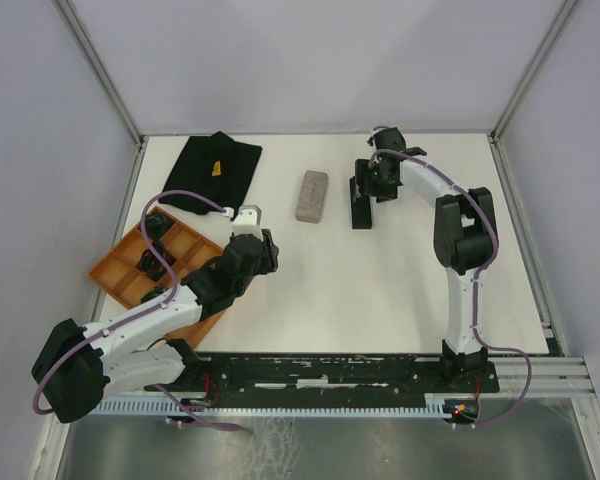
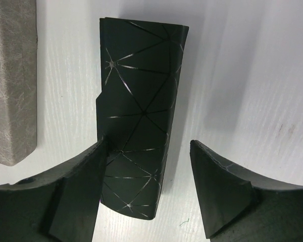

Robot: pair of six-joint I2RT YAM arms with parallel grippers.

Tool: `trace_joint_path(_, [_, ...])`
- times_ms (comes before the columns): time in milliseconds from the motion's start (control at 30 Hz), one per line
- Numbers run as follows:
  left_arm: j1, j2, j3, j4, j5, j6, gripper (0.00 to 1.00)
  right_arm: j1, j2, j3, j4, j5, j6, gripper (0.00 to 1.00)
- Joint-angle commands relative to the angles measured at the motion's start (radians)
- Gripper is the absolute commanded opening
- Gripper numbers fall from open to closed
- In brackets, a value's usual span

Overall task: Organize the sunglasses
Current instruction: Adjust the sunglasses case at the center of the board, then reset both arms

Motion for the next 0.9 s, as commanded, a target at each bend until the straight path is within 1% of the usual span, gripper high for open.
trace_joint_path(0, [0.004,0.003,0.049,0.035,0.004,0.022,0.47,-0.005,-0.051,-0.051,0.02,0.012,-0.01,0.75])
trace_joint_path(133, [0.004,-0.001,0.057,0.035,0.002,0.022,0.47,-0.005,-0.085,-0.042,0.049,-0.035,0.004,0.79])
trace_joint_path(200, [0.004,-0.005,0.06,0.033,0.0,0.02,0.47,-0.005,-0.099,-0.033,0.055,-0.049,0.006,0.79])
trace_joint_path(367, [0.006,-0.017,0.066,0.026,-0.005,0.018,0.48,-0.005,-0.153,-0.039,0.086,-0.048,0.011,0.8])
trace_joint_path(467, [0.005,-0.022,0.072,0.021,-0.007,0.02,0.48,-0.005,-0.205,-0.07,0.118,-0.041,0.011,0.82])
trace_joint_path(567, [0.005,-0.025,0.083,0.011,-0.008,0.025,0.48,-0.006,-0.278,-0.124,0.172,-0.039,0.01,0.83])
trace_joint_path(733, [0.004,-0.055,0.106,-0.008,-0.012,0.031,0.51,-0.004,-0.484,-0.3,0.307,-0.03,0.018,0.88])
trace_joint_path(867, [0.004,-0.112,0.106,-0.005,-0.024,0.038,0.58,-0.004,-0.661,-0.449,0.391,-0.039,0.026,0.91])
